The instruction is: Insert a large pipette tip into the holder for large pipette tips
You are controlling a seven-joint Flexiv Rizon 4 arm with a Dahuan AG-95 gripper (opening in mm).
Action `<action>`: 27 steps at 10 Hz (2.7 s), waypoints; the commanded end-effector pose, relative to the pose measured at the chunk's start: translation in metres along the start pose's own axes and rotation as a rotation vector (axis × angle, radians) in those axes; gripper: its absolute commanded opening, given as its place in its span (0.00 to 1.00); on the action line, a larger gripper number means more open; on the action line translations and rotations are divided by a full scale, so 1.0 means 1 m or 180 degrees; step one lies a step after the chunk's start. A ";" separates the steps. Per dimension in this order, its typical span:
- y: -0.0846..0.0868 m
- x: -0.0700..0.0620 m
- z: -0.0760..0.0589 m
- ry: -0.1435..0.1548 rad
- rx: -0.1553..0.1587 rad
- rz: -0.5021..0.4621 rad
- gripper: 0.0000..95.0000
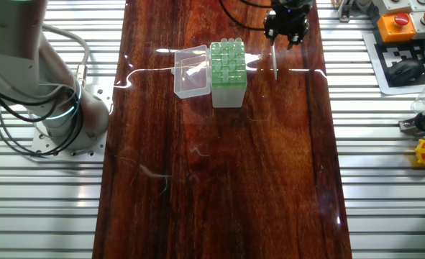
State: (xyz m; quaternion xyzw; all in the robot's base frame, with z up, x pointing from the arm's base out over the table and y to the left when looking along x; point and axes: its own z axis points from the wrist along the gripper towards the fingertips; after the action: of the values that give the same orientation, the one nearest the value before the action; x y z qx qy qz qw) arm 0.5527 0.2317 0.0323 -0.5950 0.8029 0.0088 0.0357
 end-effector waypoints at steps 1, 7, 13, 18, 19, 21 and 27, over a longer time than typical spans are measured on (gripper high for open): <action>0.000 -0.001 0.003 -0.0011 -0.0020 -0.0139 0.40; 0.006 -0.007 0.008 -0.0022 -0.0056 -0.0267 0.40; 0.026 -0.020 0.016 -0.0072 -0.0057 -0.0273 0.20; 0.028 -0.027 0.019 -0.0082 -0.0047 -0.0259 0.20; 0.028 -0.027 0.019 -0.0085 -0.0041 -0.0263 0.20; 0.028 -0.027 0.019 -0.0106 -0.0009 -0.0262 0.20; 0.025 -0.028 0.020 -0.0124 0.0051 -0.0233 0.00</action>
State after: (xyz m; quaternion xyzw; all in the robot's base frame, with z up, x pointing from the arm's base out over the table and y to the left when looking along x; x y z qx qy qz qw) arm 0.5382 0.2677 0.0150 -0.6236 0.7796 0.0131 0.0556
